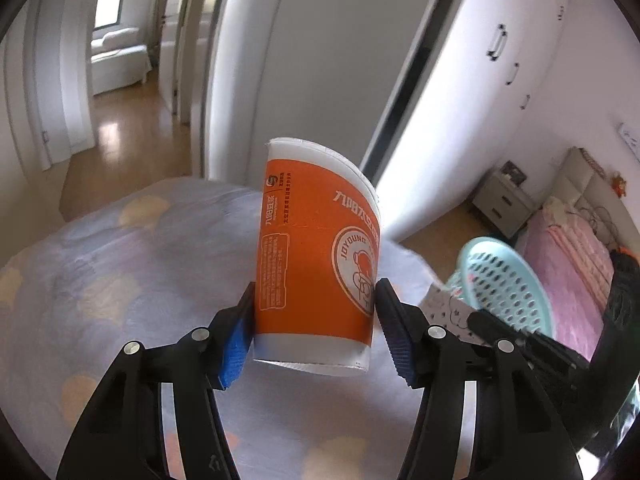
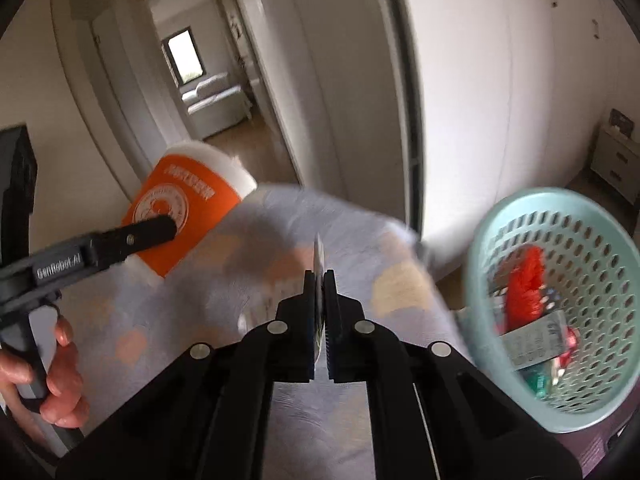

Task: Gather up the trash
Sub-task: 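Carry the orange cup and dotted paper over the basket and release both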

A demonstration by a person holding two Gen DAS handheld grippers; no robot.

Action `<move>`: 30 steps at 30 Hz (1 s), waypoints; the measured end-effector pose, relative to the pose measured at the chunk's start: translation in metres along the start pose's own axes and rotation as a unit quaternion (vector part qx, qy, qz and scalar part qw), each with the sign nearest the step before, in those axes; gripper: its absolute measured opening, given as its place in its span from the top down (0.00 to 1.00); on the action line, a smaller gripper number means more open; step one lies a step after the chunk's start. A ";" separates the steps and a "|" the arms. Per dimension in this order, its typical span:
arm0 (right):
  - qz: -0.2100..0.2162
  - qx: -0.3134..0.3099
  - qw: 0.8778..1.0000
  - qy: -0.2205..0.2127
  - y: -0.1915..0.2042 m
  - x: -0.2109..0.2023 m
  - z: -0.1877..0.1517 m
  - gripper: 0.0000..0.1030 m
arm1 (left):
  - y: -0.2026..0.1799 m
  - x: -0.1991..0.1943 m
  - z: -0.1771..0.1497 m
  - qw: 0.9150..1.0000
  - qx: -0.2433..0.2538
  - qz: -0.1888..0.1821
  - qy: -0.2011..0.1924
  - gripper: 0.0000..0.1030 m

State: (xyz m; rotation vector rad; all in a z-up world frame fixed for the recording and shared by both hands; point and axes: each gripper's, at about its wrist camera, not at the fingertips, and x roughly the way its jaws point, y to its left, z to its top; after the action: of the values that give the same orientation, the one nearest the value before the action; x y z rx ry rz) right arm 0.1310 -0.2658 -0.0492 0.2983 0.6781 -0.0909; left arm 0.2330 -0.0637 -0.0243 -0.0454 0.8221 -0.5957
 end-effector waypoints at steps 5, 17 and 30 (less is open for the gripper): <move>-0.021 0.018 0.999 -0.039 -0.033 -0.044 0.011 0.97 | -0.045 -0.005 0.003 0.999 0.014 -0.044 -0.014 0.46; -0.087 0.101 0.989 -0.066 -0.151 -0.097 0.005 0.97 | -0.164 0.040 -0.008 0.992 0.062 -0.110 0.006 0.46; -0.138 0.152 0.978 -0.046 -0.219 -0.079 0.006 0.97 | -0.234 0.111 -0.022 0.986 0.111 -0.115 0.050 0.43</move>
State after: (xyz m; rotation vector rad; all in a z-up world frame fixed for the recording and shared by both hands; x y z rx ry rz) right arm 0.0342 -0.4776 -0.0481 0.4886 0.6096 -0.4741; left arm 0.1632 -0.3126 -0.0531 0.0954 0.8494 -0.9120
